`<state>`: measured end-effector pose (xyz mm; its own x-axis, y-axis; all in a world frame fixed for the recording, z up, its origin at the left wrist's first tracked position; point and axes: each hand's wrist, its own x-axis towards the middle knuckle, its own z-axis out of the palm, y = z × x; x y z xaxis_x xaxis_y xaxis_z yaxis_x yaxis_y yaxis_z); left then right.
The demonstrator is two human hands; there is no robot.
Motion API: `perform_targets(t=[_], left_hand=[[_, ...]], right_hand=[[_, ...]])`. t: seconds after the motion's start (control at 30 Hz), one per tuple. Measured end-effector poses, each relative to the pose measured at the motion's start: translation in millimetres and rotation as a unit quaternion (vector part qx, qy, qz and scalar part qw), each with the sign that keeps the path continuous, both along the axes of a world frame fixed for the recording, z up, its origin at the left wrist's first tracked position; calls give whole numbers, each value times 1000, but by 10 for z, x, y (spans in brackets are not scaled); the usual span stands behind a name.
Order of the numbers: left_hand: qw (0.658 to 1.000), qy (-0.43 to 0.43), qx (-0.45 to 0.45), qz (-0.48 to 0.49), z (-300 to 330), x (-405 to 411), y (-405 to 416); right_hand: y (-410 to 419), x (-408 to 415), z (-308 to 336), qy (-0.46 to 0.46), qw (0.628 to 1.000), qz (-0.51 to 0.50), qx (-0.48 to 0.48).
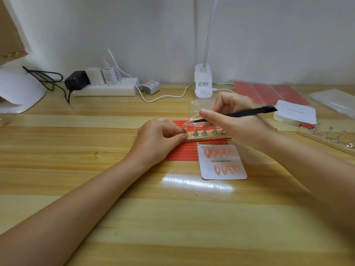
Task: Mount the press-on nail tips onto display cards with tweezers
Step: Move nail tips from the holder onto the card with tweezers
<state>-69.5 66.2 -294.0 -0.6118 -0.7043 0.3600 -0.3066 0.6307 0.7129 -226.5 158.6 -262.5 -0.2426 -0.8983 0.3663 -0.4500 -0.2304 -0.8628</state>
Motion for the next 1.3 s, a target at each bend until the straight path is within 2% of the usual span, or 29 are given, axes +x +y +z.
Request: perform_targets(t=[0.27,0.4,0.57,0.67,0.73,0.8,0.9,1.3], left_hand=[[1000,-6,-2,-5,15,8,13],[1000,-19,-12,2,12,12,42],[994,0,-110,16,6,40,82],[982,15,-184,-42,91,85,183],[972,-11,-198,-127,95,126,243],[961,-61,-207,-174,55,157,286],[956,-93,-208,-185,1,176,301],[963,-80,-168,-193,-48,156,266]], right_hand=[[38,47,-38,9,994,-101,-31],[152,32,24,55,988,-120,-82],[464,6,-61,148,972,-126,-129],[654,22,-163,203,960,-106,-161],[744,48,-245,250,950,-84,-167],[789,55,-321,284,940,-69,-175],[770,55,-388,325,924,-58,-191],[744,-10,-414,458,866,14,-200]])
